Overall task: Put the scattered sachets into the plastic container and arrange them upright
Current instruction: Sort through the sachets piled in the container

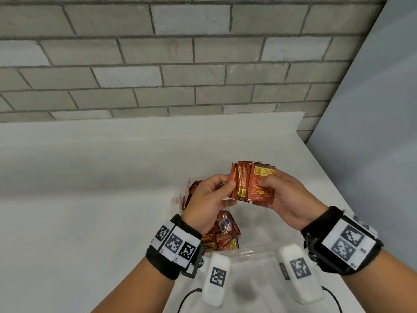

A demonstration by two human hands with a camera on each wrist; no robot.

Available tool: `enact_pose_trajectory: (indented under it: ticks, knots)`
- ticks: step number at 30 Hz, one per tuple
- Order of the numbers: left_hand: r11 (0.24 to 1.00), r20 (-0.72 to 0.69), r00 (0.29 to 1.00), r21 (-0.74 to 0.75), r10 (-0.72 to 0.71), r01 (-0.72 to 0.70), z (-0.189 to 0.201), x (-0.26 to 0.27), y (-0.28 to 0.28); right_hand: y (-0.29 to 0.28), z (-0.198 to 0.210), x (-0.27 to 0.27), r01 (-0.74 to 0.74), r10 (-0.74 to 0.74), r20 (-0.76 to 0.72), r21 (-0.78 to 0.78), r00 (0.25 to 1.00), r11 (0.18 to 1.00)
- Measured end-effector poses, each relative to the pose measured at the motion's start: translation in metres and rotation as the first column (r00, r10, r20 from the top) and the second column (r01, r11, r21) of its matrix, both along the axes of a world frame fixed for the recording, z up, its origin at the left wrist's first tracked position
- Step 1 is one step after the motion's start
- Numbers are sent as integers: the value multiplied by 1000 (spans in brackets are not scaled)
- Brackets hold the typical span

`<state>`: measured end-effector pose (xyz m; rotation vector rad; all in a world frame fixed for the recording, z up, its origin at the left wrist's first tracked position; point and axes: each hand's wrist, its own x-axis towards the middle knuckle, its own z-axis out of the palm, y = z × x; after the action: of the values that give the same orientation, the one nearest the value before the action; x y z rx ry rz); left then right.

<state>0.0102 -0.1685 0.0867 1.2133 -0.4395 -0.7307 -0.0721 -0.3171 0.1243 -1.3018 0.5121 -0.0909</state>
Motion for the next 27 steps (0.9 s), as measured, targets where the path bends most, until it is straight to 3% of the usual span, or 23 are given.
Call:
enact_pose_trajectory:
  ticks: [7,10,12,14,17,19,21,24,27]
  knots:
    - [984,-204,969,-141,-137,109,5,5,3,6,2,1,-97,92,70,69,993,993]
    - [963,-218,945,-170,-244,209,8,0,-3,19,-1,4,-211,215,74,-59,974,976]
    - [968,-250,944,-186,-213,169,9,-3,-6,24,-1,5,-252,269,45,-225,962,941]
    - [964,-312,929,-231,-201,131,5,-4,-6,20,2,5,-284,306,-29,-466,952,838]
    - [954,-401,894,-288,-201,86,2,-4,-4,13,9,0,-325,269,-206,-774,941,543]
    - [958,-446,873,-275,-198,76,1,-3,-4,13,16,-4,-294,277,-177,-833,944,468]
    - [964,-455,865,-243,-210,107,3,-4,-6,19,23,-9,-321,394,-157,-860,906,396]
    - [962,-442,863,-219,-246,162,5,-8,-8,27,20,-10,-392,483,-281,-909,829,143]
    - [955,-442,855,-239,-270,178,4,-11,-8,28,11,-6,-292,421,-227,-952,878,96]
